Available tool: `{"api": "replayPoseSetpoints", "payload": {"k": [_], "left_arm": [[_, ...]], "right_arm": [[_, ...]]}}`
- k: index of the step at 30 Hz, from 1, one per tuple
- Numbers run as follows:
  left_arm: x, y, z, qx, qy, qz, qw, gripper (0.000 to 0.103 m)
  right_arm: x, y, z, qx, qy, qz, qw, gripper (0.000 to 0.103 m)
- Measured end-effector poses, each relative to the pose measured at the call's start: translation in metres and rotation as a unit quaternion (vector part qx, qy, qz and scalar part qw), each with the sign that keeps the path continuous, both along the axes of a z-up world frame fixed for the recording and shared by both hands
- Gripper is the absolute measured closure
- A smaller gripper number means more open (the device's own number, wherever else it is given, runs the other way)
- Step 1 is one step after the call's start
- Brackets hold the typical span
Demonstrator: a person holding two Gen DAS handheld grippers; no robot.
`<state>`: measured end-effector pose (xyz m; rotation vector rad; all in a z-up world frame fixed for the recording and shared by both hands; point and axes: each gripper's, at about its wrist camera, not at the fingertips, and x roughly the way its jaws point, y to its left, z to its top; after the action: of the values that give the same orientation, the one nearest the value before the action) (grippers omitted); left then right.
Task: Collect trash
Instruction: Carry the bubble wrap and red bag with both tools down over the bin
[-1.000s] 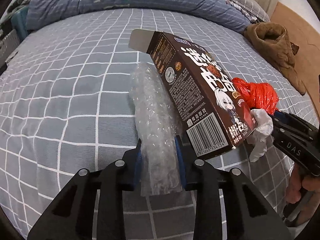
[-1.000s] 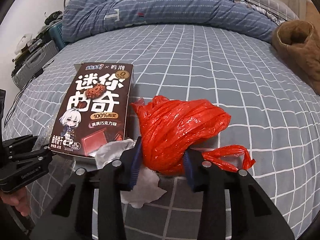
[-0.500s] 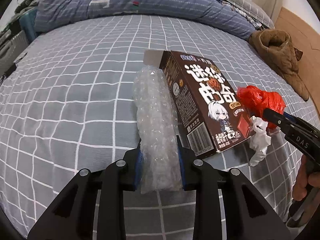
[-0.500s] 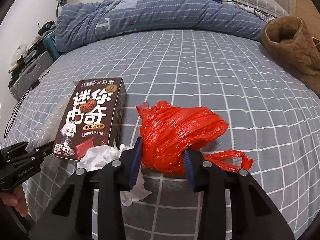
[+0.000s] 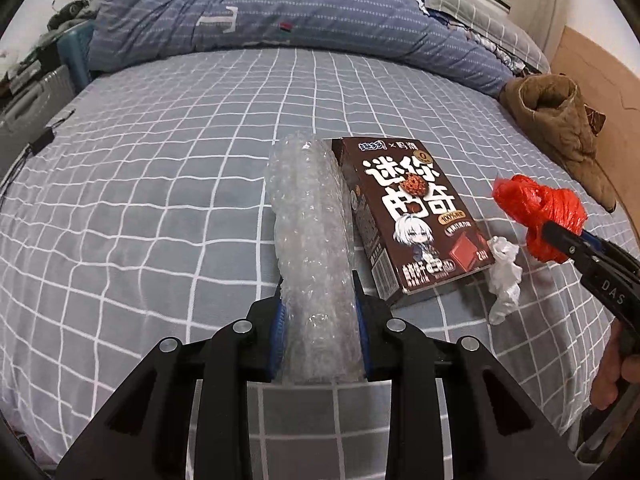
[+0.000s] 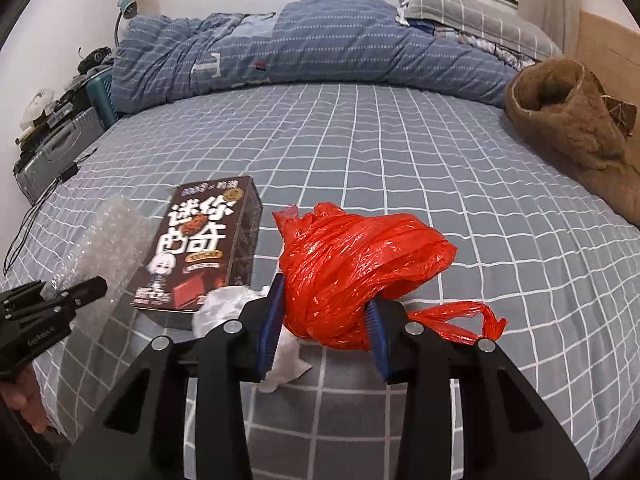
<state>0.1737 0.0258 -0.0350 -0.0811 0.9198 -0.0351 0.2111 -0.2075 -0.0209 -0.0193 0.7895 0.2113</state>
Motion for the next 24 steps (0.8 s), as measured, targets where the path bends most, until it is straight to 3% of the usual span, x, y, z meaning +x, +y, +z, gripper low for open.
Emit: {"api": "replayPoseSetpoints", "payload": {"k": [24], "left_arm": [[-0.064, -0.015, 0.023, 0.002, -0.017, -0.019, 0.9997, 0.076]], "right_arm": [[-0.071, 0.028, 0.031, -0.006, -0.018, 0.006, 1.000, 0.067]]}}
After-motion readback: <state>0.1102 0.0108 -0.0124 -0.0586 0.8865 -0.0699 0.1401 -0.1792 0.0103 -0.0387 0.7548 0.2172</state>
